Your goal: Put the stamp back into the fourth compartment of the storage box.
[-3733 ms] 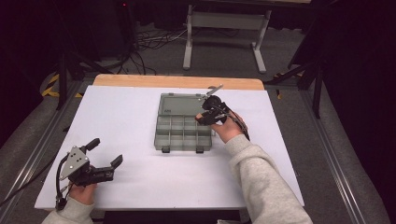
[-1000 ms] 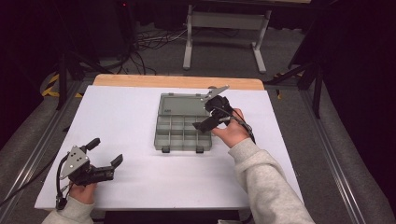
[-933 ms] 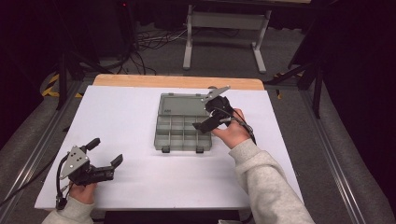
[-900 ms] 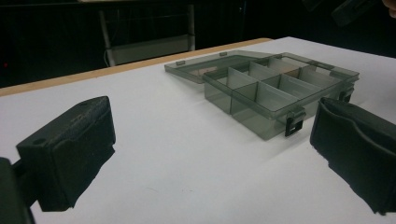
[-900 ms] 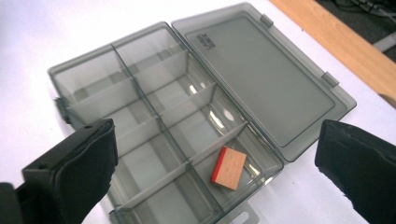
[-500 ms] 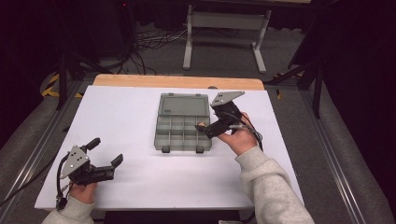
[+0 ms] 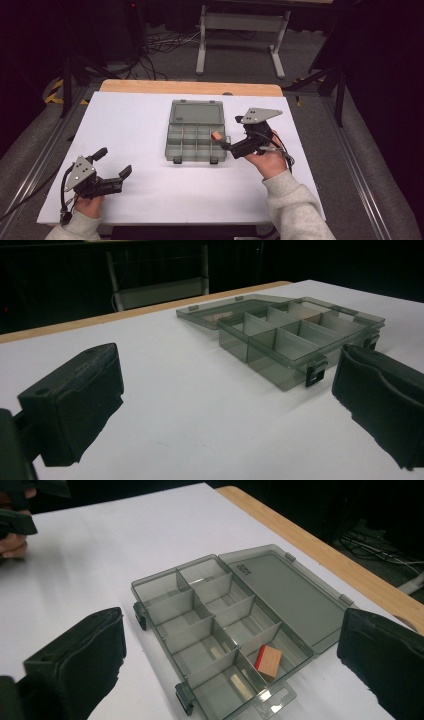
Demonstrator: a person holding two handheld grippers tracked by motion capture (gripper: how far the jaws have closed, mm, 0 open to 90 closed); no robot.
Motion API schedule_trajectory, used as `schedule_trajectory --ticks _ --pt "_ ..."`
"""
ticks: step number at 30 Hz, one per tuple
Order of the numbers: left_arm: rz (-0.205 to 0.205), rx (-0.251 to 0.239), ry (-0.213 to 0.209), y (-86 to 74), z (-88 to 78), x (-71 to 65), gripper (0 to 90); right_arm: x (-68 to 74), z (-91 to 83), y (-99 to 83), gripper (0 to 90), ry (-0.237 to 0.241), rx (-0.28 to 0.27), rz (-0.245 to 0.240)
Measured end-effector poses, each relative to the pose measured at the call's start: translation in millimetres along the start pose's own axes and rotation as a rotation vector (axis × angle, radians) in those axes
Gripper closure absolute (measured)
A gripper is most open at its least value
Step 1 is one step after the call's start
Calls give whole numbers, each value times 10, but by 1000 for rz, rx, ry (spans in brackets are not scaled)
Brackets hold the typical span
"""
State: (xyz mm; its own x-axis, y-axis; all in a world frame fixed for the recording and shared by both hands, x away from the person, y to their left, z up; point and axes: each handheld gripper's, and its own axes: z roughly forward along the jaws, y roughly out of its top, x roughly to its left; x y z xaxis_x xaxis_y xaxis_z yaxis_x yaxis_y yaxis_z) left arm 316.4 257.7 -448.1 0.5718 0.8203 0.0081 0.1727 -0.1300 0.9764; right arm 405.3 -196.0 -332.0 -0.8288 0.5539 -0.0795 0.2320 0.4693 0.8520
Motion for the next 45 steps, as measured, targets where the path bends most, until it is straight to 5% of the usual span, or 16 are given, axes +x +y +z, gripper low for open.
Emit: schedule_trajectory --ticks 14,20,38,45 --pt "0 -4 4 0 2 -6 11 89 -252 -383 2 -2 -115 -1" --pt "1 -2 2 3 3 -12 10 102 -308 -599 2 4 -157 34" --pt "1 -13 1 -3 6 -16 9 166 -307 -1195 2 -10 -209 69" --pt "-1 -3 0 -4 9 -14 9 201 -236 -1427 2 -17 -182 75"
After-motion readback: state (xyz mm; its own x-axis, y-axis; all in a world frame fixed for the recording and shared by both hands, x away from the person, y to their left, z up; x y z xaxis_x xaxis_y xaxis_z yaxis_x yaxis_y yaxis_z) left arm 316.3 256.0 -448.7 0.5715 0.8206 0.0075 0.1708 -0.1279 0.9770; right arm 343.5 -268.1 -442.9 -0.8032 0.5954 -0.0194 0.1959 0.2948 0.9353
